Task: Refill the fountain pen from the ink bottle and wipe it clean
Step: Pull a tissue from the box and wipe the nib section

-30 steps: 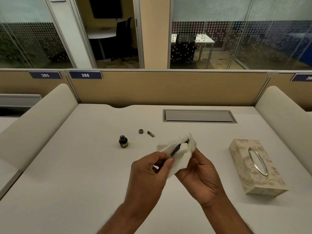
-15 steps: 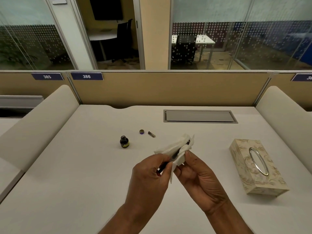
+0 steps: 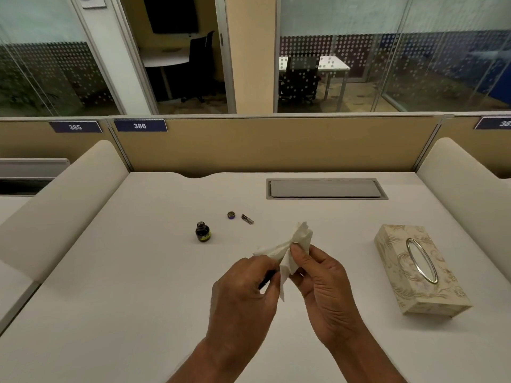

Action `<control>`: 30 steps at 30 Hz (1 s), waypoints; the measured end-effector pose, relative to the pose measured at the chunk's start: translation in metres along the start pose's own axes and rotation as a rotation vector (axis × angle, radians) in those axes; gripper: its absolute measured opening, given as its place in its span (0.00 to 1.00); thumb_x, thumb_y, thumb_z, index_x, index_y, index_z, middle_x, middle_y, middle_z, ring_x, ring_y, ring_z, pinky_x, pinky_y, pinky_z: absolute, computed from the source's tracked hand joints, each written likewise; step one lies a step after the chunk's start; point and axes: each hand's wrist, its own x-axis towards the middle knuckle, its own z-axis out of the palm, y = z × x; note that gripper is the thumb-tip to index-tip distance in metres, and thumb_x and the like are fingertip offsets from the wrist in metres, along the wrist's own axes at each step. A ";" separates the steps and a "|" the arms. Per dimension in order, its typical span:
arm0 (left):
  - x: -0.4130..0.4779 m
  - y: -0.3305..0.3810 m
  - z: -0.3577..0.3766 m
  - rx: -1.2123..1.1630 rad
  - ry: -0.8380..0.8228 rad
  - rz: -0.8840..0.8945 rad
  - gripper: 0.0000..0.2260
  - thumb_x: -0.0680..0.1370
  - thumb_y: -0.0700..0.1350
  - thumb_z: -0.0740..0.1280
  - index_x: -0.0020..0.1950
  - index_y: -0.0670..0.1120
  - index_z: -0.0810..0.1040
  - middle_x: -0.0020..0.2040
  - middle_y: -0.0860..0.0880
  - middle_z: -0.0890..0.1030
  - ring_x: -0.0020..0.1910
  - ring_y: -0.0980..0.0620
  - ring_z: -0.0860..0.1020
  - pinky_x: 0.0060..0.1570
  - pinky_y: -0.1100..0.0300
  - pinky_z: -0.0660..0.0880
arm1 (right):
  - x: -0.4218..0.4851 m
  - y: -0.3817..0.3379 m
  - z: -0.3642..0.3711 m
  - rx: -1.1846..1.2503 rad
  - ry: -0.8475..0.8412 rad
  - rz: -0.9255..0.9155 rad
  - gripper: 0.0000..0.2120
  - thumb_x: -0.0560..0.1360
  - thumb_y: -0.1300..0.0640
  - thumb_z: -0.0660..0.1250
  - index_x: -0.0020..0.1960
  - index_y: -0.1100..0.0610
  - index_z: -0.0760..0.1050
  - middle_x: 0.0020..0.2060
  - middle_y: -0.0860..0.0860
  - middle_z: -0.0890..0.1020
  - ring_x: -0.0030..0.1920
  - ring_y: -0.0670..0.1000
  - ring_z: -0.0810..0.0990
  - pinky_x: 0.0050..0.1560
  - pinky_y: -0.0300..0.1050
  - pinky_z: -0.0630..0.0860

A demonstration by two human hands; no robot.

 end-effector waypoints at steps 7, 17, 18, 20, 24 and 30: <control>-0.001 0.001 0.002 -0.255 -0.097 -0.299 0.07 0.77 0.50 0.73 0.48 0.64 0.84 0.40 0.65 0.85 0.42 0.59 0.82 0.37 0.69 0.76 | 0.001 -0.003 -0.002 -0.086 0.018 -0.019 0.13 0.72 0.55 0.70 0.53 0.59 0.86 0.52 0.60 0.87 0.56 0.59 0.85 0.54 0.45 0.83; 0.004 -0.006 0.004 -0.357 -0.202 -0.462 0.08 0.78 0.50 0.71 0.42 0.63 0.85 0.38 0.63 0.85 0.39 0.60 0.81 0.42 0.54 0.84 | 0.006 -0.004 -0.007 -0.185 0.037 0.020 0.12 0.68 0.55 0.75 0.50 0.56 0.87 0.50 0.57 0.88 0.53 0.58 0.87 0.51 0.46 0.84; 0.003 -0.007 0.005 -0.352 -0.195 -0.465 0.08 0.78 0.50 0.72 0.41 0.63 0.85 0.38 0.63 0.85 0.39 0.60 0.81 0.42 0.55 0.83 | 0.007 -0.004 -0.007 -0.190 0.046 0.024 0.12 0.67 0.55 0.75 0.49 0.57 0.87 0.49 0.57 0.88 0.53 0.58 0.87 0.51 0.46 0.84; 0.003 -0.008 0.006 -0.340 -0.182 -0.465 0.09 0.78 0.49 0.72 0.40 0.62 0.84 0.37 0.63 0.84 0.38 0.61 0.81 0.40 0.62 0.81 | 0.008 -0.002 -0.007 -0.188 0.067 0.031 0.13 0.66 0.56 0.76 0.49 0.59 0.86 0.49 0.58 0.88 0.52 0.59 0.87 0.50 0.46 0.85; 0.001 -0.009 0.008 -0.316 -0.156 -0.467 0.06 0.78 0.48 0.72 0.43 0.58 0.86 0.37 0.65 0.83 0.36 0.62 0.80 0.36 0.70 0.75 | 0.011 -0.001 -0.006 -0.192 0.082 0.054 0.14 0.66 0.57 0.76 0.50 0.62 0.85 0.48 0.59 0.88 0.52 0.59 0.87 0.49 0.46 0.85; -0.001 -0.011 0.008 -0.277 -0.136 -0.447 0.05 0.78 0.47 0.72 0.47 0.55 0.88 0.40 0.65 0.84 0.40 0.61 0.80 0.38 0.73 0.73 | 0.016 0.000 -0.008 -0.180 0.050 0.113 0.16 0.67 0.59 0.75 0.52 0.65 0.84 0.50 0.60 0.88 0.52 0.58 0.87 0.50 0.46 0.84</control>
